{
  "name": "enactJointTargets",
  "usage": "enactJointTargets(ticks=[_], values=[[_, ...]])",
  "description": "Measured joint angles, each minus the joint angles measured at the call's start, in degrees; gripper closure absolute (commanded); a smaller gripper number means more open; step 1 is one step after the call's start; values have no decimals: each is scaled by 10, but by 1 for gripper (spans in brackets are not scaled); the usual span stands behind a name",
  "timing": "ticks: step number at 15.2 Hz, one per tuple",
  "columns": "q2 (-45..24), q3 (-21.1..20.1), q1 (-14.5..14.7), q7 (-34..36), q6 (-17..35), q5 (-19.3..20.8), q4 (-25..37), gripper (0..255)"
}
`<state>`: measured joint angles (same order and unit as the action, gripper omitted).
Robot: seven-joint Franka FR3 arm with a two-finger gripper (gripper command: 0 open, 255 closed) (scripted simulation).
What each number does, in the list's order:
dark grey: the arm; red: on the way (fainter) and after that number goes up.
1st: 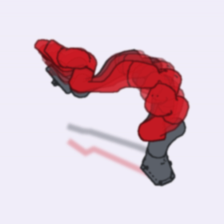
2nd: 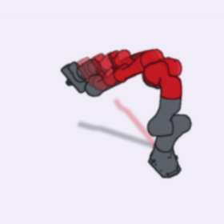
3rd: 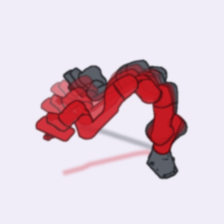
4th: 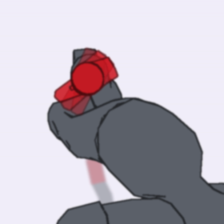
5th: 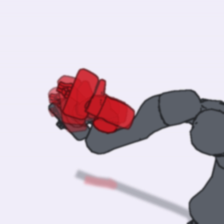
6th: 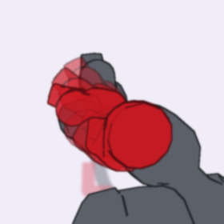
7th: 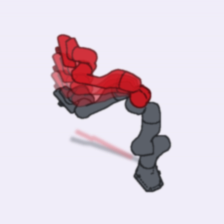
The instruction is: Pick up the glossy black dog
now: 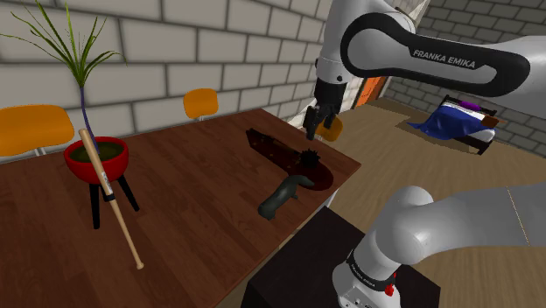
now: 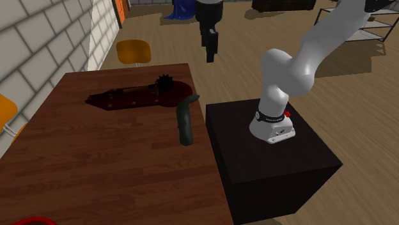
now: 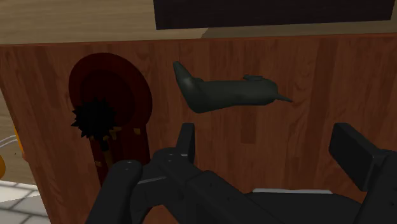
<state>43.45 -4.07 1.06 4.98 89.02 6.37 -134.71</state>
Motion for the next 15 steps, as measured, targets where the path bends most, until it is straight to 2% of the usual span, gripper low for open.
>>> enactJointTargets(ticks=[2,7,15], values=[[-1,-3,-3,12,7,-2,-8,0],[-17,-40,-27,129,76,-28,-72,0],[-108,-100,-73,334,235,-63,-157,0]])
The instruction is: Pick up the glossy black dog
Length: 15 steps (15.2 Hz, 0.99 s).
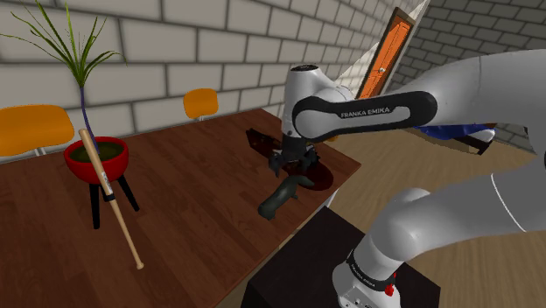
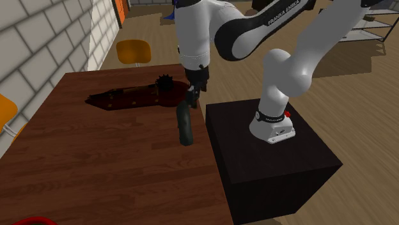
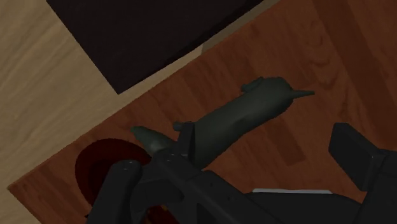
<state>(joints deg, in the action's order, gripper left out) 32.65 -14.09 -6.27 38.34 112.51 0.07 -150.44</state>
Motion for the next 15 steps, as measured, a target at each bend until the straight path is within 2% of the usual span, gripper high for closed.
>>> enactJointTargets(ticks=[8,11,15], values=[[-159,-59,-56,216,164,-1,-20,0],[-236,-78,-76,310,228,20,-15,0],[-335,-80,-98,429,301,71,1,0]])
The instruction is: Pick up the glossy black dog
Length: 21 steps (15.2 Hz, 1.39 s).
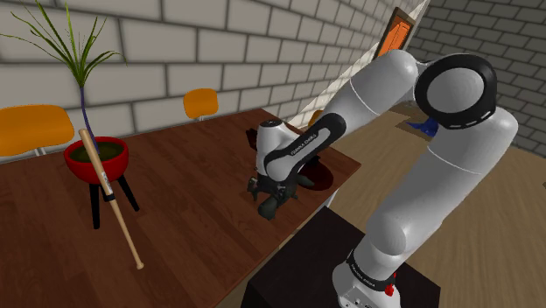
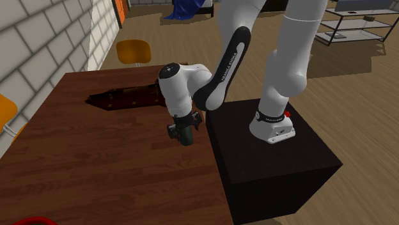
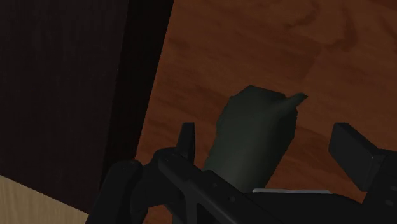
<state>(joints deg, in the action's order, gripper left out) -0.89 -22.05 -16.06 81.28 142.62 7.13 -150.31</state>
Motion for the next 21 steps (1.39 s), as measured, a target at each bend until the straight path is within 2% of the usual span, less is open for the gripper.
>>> enactJointTargets(ticks=[8,9,19,21], values=[[-77,19,-1,58,64,66,4,0],[-79,19,0,61,66,68,5,255],[-81,19,1,63,67,70,6,255],[-70,15,-1,54,58,59,4,255]])
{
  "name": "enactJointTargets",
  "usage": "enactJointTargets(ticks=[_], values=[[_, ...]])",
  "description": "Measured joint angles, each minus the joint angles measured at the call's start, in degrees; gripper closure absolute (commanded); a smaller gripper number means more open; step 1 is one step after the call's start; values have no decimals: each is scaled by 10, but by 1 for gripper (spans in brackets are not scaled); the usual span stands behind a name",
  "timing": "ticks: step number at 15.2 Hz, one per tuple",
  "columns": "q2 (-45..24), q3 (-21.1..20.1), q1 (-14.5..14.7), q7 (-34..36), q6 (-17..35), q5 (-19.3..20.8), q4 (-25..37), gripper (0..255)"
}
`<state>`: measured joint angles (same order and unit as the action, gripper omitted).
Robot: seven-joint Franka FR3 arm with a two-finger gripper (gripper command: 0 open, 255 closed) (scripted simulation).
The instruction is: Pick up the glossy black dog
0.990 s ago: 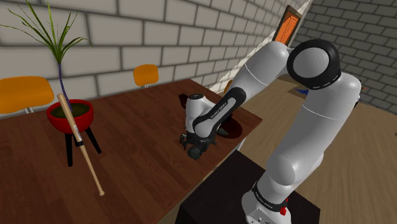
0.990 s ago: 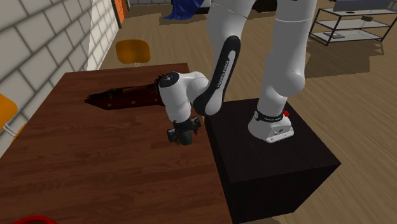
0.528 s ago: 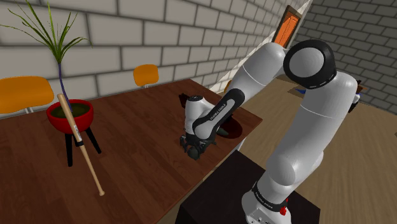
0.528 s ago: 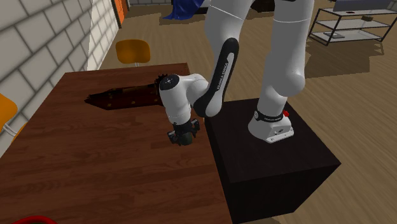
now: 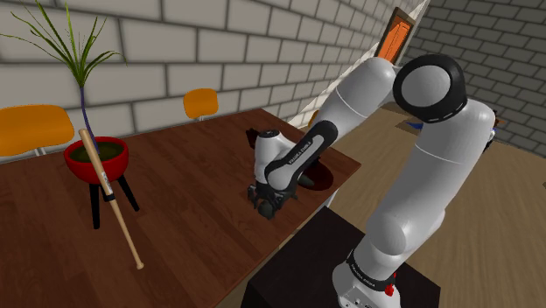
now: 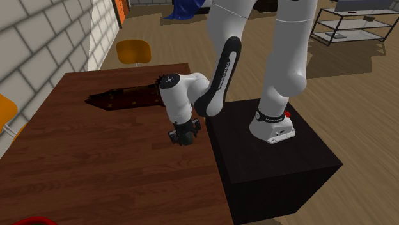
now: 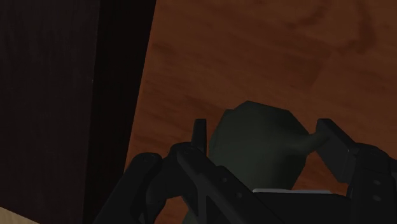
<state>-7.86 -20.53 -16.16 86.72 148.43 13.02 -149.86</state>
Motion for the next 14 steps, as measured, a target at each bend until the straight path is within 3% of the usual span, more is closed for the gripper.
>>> enactJointTargets(ticks=[14], values=[[122,-17,1,-75,-110,-98,2,255]])
